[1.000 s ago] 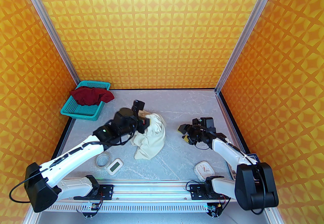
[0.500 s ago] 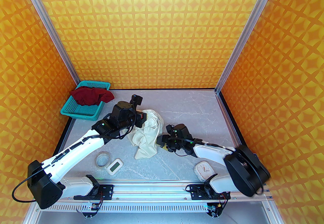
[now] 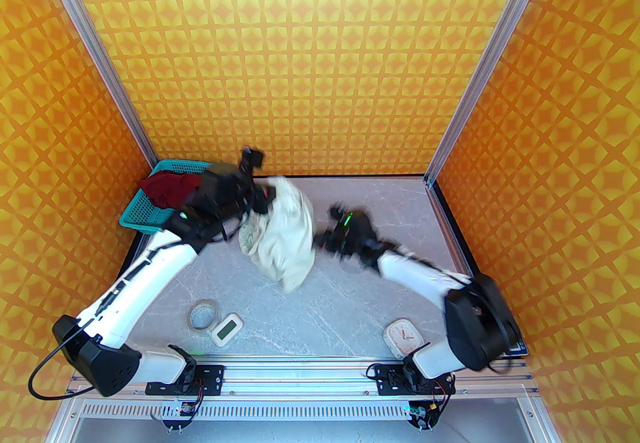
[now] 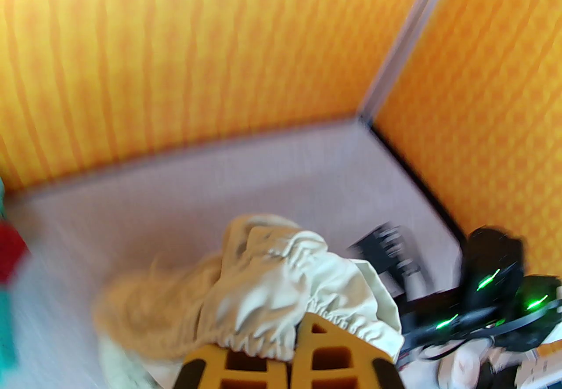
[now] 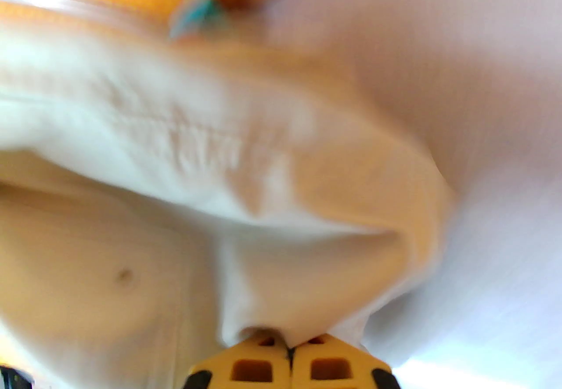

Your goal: Fold and stack the mixed laundry pile

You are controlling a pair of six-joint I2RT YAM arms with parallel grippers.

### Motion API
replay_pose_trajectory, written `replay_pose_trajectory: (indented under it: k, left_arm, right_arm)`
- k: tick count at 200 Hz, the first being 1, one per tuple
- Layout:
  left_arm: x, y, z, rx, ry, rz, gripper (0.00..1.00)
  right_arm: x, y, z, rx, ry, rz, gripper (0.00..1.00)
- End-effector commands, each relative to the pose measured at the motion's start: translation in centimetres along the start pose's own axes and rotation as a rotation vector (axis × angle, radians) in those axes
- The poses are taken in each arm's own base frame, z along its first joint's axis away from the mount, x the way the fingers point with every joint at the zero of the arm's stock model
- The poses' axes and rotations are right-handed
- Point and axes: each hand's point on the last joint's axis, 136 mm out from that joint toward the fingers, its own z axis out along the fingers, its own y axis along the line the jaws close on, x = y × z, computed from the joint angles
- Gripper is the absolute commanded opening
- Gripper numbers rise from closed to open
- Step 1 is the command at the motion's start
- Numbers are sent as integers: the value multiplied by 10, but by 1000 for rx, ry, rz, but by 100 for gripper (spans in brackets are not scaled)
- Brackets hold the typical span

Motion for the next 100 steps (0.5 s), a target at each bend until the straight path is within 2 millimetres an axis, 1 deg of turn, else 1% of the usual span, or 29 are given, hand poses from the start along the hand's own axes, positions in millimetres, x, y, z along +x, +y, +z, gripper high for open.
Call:
replay_pose_trajectory:
  k: [1,6,7,8,12,13,14,20,22,24,29,35,43,45,55,66,70,73,78,84,88,100]
  left_arm:
    - [-74,-15,-27,43,-171,160,0]
    - [-87,-15,-32,39,-198,178,0]
    - [-89,-15,-32,39,-202,181,0]
    - [-90,-14,-31,36,-202,183,0]
    - [-101,-14,-36,34,-224,195,0]
    - [-103,-14,-37,34,-229,197,0]
    - [-106,-14,-38,31,-234,200,0]
    - [-116,-15,-43,30,-254,214,0]
    - [-121,-15,-46,28,-264,219,0]
    - [-124,-15,-48,27,-269,221,0]
    - [-132,-17,-55,26,-291,233,0]
    - [-139,-21,-62,28,-308,246,0]
    - [-143,-25,-72,35,-320,258,0]
    - [-143,-26,-74,38,-322,259,0]
    - [-141,-32,-88,61,-325,264,0]
    - [-132,-43,-104,110,-313,267,0]
    - [-126,-47,-110,132,-307,266,0]
    - [-123,-50,-116,147,-305,267,0]
    - [-115,-57,-125,184,-298,269,0]
    - [-104,-65,-135,225,-287,269,0]
    - [-97,-69,-143,244,-281,267,0]
    - [-77,-75,-162,272,-251,245,0]
  right_arm:
    - [-65,11,-62,171,-118,-200,0]
    - [-81,18,-72,185,-150,-228,0]
    - [-81,18,-72,185,-150,-228,0]
    - [-87,22,-76,190,-162,-238,0]
    - [-98,25,-84,211,-183,-255,0]
    - [-98,25,-84,211,-183,-255,0]
    - [-103,27,-88,220,-194,-262,0]
    - [-113,30,-96,243,-211,-275,0]
    - [-120,34,-101,249,-224,-284,0]
    - [-120,33,-102,253,-223,-284,0]
    - [-130,41,-113,259,-246,-303,0]
    - [-136,48,-121,262,-261,-319,0]
    - [-139,54,-130,265,-275,-334,0]
    - [-140,57,-135,265,-283,-339,0]
    - [-139,64,-149,263,-303,-350,0]
    - [-135,73,-168,254,-333,-359,0]
    - [-133,76,-177,249,-348,-367,0]
    - [-131,77,-179,249,-352,-368,0]
    - [-128,83,-194,243,-379,-379,0]
    - [-124,86,-205,244,-398,-386,0]
    - [-120,88,-217,247,-421,-391,0]
    - [-112,89,-239,266,-460,-394,0]
